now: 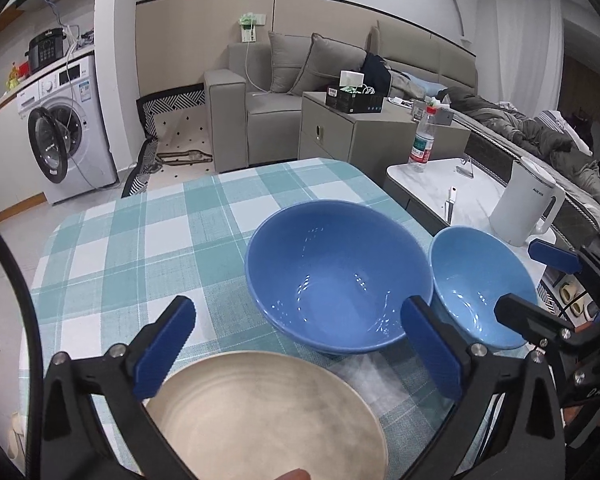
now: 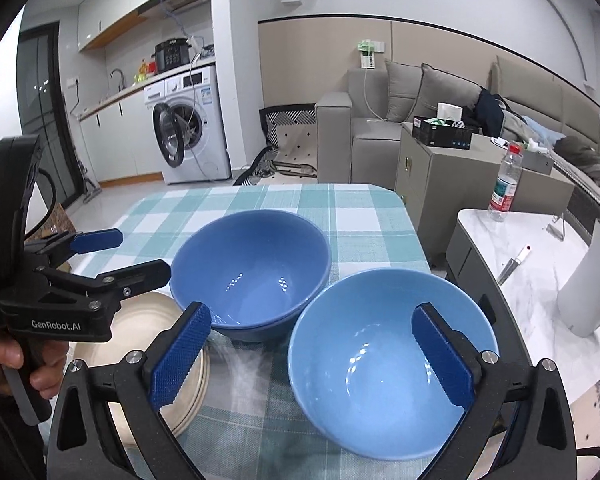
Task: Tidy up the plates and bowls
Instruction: 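Move both tools to the light blue bowl and close them on its rim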
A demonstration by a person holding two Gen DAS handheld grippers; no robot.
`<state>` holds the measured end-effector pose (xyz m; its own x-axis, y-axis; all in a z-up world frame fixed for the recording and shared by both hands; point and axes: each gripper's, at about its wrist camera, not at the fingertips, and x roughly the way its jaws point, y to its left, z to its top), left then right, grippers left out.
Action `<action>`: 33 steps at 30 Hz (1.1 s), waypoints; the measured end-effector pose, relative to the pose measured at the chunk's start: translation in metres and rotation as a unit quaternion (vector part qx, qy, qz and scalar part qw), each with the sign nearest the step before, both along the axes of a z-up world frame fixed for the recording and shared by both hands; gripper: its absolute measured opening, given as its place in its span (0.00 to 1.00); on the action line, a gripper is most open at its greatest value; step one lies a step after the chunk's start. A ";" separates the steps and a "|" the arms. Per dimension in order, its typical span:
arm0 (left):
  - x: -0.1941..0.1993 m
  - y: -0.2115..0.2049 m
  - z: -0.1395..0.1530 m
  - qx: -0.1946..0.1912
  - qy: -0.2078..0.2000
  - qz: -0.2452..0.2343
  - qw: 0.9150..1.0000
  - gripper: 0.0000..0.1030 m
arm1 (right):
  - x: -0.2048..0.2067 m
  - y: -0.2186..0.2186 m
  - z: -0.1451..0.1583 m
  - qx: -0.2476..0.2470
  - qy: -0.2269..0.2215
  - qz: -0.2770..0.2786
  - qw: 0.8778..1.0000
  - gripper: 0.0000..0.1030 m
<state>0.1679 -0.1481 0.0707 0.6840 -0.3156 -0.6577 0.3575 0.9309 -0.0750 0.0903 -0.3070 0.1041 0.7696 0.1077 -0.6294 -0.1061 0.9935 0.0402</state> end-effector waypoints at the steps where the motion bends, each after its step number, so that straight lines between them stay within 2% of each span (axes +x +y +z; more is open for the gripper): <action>1: -0.003 -0.002 0.002 0.001 -0.003 -0.001 1.000 1.00 | -0.002 -0.003 0.001 0.003 -0.002 -0.003 1.000 0.99; 12: -0.022 -0.021 0.008 0.003 -0.009 -0.010 1.000 1.00 | -0.026 -0.045 0.011 0.046 -0.006 -0.038 0.998 0.99; 16: -0.023 -0.031 0.009 0.003 -0.004 -0.013 1.000 1.00 | -0.030 -0.061 0.021 0.080 -0.014 -0.051 0.995 0.99; 33: -0.032 -0.071 -0.002 -0.022 0.022 -0.042 0.999 1.00 | -0.027 -0.103 0.007 0.079 0.008 -0.116 0.990 0.99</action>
<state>0.1359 -0.2188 0.0686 0.6255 -0.3995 -0.6702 0.4291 0.8935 -0.1321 0.0632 -0.4097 0.1108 0.7758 0.0269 -0.6304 0.1257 0.9725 0.1963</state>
